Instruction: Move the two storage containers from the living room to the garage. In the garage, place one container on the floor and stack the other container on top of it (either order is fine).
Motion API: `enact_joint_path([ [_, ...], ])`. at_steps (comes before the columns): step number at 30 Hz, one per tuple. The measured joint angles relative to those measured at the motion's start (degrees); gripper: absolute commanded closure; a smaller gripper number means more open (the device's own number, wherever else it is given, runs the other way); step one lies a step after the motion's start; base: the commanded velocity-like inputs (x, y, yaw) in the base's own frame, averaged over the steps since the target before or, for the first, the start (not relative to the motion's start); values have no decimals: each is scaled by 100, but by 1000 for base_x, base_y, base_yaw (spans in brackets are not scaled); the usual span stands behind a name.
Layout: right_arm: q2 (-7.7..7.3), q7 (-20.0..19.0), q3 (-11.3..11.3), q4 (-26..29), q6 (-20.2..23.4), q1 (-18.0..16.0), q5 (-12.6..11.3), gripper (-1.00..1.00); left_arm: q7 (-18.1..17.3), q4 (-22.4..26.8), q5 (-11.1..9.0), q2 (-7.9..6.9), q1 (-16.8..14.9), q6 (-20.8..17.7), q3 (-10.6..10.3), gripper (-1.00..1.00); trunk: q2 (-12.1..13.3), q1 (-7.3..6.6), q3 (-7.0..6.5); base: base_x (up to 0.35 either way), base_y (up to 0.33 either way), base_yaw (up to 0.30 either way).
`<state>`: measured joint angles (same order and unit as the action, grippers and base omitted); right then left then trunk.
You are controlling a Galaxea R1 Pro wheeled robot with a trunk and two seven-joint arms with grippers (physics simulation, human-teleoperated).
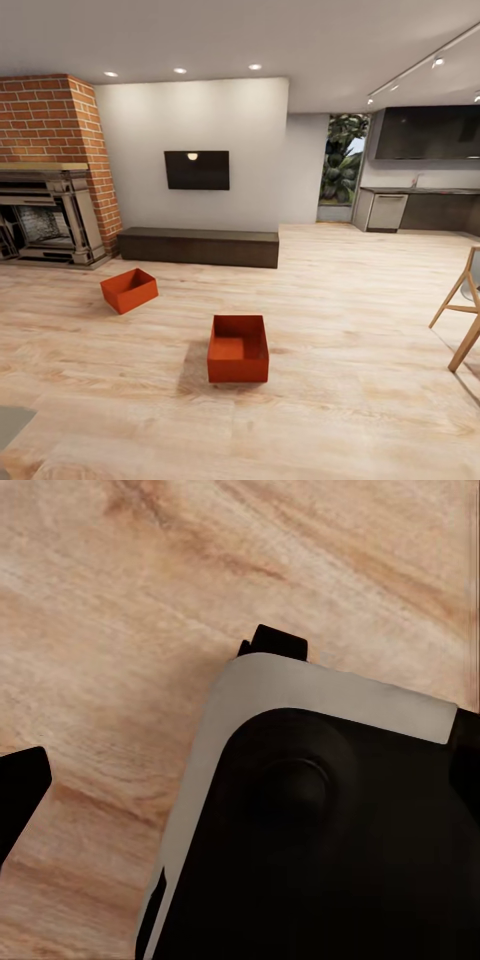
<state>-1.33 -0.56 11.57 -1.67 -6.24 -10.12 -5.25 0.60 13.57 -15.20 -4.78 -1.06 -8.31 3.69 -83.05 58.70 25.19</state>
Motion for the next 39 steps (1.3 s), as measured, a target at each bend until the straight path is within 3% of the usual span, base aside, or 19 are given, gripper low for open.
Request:
enact_joint_path([
  [39, 0, 0, 0, 0, -3, 0, 0, -100, 3, -9, 0, 9, 0, 11, 0, -100, 0, 0, 0, 330, 0, 0],
])
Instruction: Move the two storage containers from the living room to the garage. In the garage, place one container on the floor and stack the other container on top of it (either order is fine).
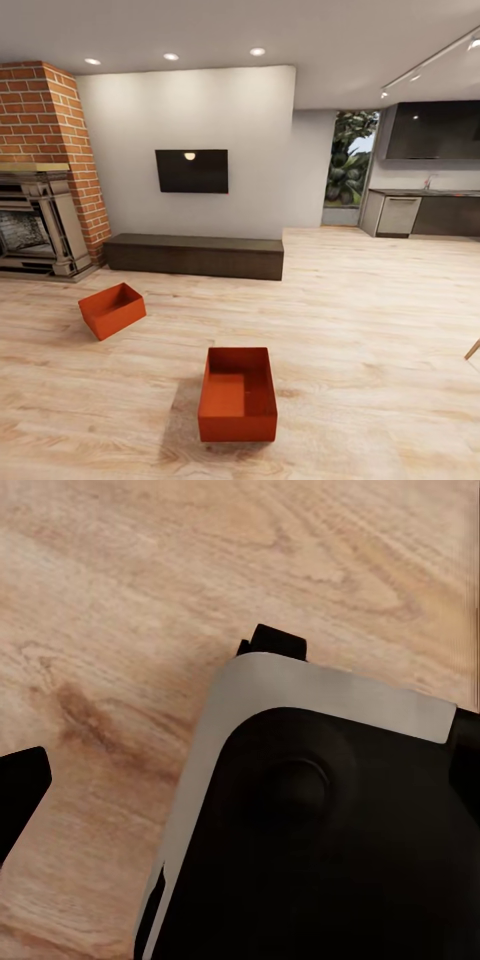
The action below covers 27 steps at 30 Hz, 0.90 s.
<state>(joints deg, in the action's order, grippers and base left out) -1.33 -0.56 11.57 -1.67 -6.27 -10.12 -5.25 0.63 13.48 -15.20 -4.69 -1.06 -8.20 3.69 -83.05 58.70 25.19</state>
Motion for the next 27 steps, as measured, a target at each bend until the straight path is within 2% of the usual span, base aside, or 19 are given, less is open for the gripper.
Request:
enact_joint_path([
  [27, 0, -2, 2, 0, 1, 0, 0, -100, -2, 2, 0, 1, 0, 18, 0, -100, 0, 0, 0, 330, 0, 0],
])
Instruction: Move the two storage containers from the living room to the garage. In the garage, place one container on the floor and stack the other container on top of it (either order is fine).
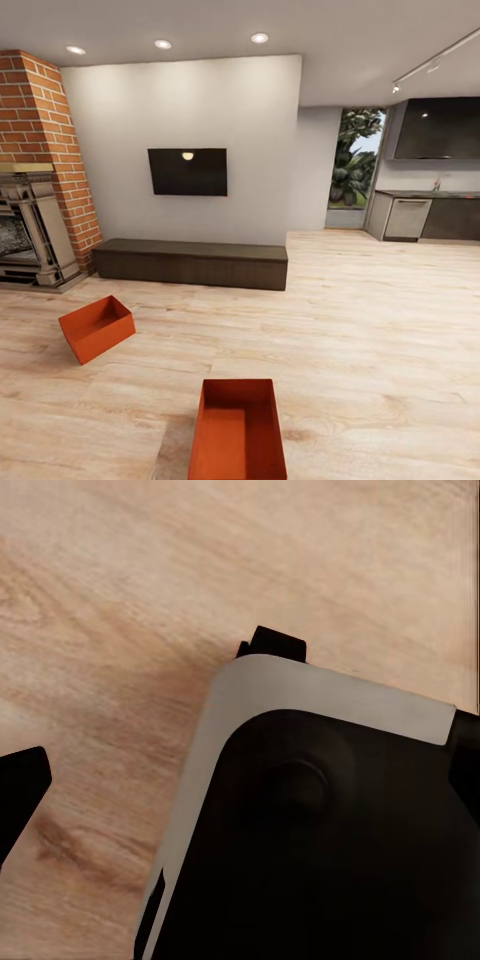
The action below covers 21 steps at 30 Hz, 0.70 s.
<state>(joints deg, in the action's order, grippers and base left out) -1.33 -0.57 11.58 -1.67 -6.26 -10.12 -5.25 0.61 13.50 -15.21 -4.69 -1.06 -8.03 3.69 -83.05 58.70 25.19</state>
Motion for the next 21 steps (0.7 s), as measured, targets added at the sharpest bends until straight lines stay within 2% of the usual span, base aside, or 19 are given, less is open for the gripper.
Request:
enact_joint_path([
  [21, -4, 2, 4, 0, -8, 0, -5, -100, 3, 4, 16, 0, 0, 8, 1, -100, 0, 0, 0, 330, 0, 0],
])
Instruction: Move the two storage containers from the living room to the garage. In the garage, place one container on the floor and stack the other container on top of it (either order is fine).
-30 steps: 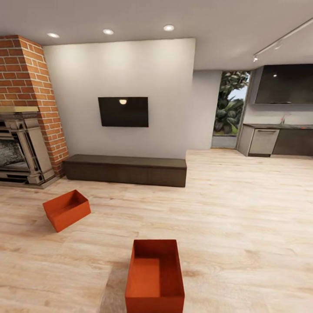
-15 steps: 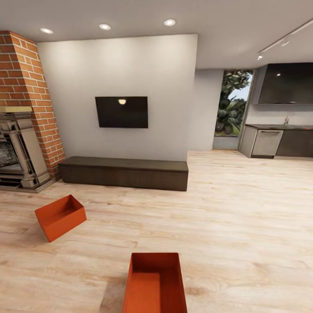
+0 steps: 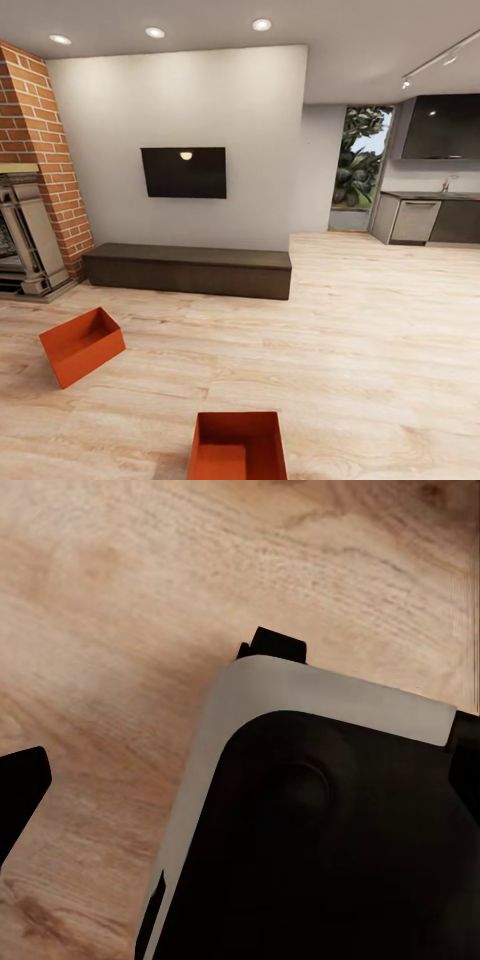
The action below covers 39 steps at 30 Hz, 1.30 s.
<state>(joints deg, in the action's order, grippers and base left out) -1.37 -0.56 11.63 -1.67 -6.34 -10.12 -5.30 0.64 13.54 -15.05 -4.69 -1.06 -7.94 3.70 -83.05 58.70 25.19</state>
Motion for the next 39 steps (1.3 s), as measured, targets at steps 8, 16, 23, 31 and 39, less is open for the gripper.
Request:
enact_joint_path([
  [8, -1, 0, 1, 0, 0, 0, -3, -100, -5, 4, 2, 4, 0, 6, 0, -100, 0, 2, 0, 181, 0, 0],
  [16, 7, -4, 3, 0, 27, 0, 1, -100, -8, 9, 3, 8, 0, 9, 0, -100, 0, 4, 0, 4, 0, 0],
  [23, 11, 0, 2, 0, 42, 0, -1, -100, -6, 12, 3, 9, 0, 9, 1, -100, 0, 4, 0, 0, 0, 98],
  [31, 4, -1, -1, 0, 28, 0, 3, -100, -8, 12, 3, 17, 0, 13, 0, -100, 1, 4, 0, 0, 0, 108],
  [39, 38, -2, -13, 0, 66, 0, -10, -100, 0, 3, -6, 18, 0, 312, 17, -100, 0, 4, 0, 0, 0, 7],
])
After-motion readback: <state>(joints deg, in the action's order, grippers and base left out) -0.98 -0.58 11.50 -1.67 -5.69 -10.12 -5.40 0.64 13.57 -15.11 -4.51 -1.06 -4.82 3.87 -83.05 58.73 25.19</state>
